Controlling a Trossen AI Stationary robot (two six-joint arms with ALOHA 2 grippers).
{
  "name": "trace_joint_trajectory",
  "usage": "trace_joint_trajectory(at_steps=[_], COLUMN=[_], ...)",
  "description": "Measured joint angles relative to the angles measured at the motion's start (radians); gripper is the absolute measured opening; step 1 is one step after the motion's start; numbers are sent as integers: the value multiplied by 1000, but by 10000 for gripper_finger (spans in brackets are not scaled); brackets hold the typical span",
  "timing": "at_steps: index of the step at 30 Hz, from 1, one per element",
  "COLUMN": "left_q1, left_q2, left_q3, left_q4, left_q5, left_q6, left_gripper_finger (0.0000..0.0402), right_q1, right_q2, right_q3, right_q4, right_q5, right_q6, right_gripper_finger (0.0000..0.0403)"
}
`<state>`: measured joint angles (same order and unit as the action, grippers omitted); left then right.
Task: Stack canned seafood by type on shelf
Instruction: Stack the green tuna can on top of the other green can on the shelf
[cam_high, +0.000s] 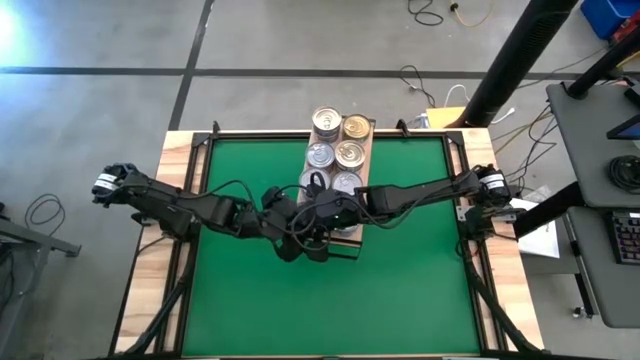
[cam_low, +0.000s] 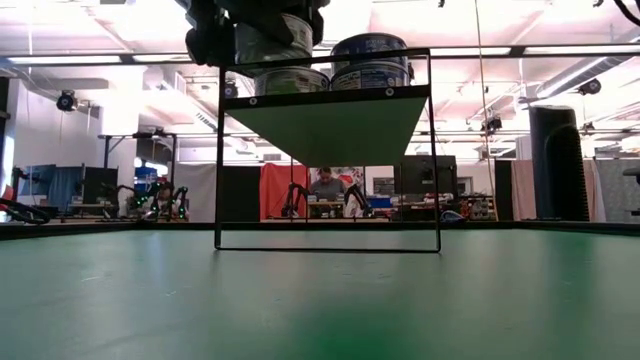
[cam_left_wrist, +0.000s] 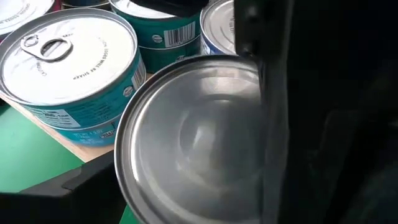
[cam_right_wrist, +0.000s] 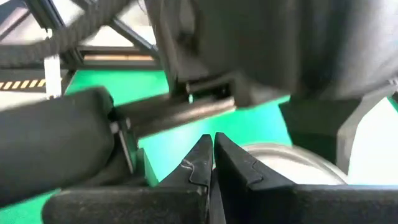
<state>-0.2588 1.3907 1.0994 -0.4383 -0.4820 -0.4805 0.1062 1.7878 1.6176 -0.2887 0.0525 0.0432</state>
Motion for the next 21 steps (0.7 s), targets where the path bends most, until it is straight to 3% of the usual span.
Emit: trace_joint_trajectory(at_steps=[21], left_q1=[0], left_q2=[6], left_q3=[44], left_q4=[-83], left_q5=[12], left_q6=[11], left_gripper_finger=[400], right_q1=[-3], right_q2=[-5], right_q3=[-1], right_q4=[-77], right_q5=[0], right_q6=[1], right_gripper_finger=[13])
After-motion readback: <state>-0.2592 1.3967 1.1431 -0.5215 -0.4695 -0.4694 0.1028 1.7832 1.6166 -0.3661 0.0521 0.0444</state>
